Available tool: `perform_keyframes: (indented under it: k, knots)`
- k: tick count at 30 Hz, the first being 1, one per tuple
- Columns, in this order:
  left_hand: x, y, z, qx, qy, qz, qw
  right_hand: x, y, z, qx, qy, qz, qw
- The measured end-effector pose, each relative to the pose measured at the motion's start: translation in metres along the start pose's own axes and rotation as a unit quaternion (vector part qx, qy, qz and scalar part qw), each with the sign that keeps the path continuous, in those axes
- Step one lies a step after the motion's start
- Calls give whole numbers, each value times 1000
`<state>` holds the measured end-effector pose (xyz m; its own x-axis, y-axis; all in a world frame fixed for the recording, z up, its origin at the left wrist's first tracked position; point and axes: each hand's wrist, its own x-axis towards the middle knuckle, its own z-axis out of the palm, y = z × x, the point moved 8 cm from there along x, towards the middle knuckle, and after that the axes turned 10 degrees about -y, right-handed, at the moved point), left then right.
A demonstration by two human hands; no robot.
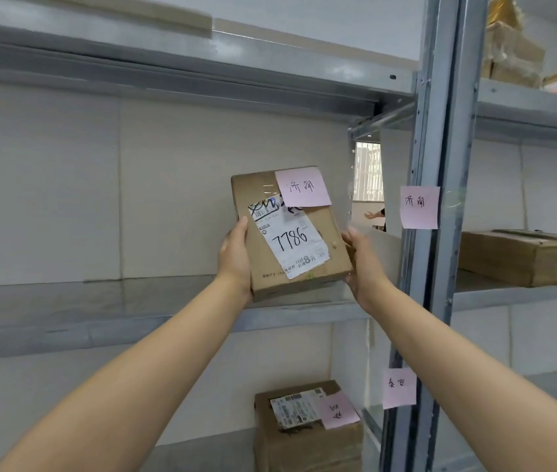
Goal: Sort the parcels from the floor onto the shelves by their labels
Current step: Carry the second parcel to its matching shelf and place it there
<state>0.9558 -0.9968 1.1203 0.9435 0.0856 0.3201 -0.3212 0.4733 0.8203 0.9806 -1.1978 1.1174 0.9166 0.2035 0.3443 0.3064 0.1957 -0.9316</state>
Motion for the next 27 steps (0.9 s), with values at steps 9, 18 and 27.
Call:
perform_keyframes:
  k: [9,18,27]
  knots:
    - [-6,-19,20,-34,145,30,988,-1,24,-8,75,20,18,997]
    - [3,-21,25,47,102,14,994,16,31,-20,135,-7,41,990]
    - [10,37,-26,263,104,86,955,37,30,-38,24,-141,138,980]
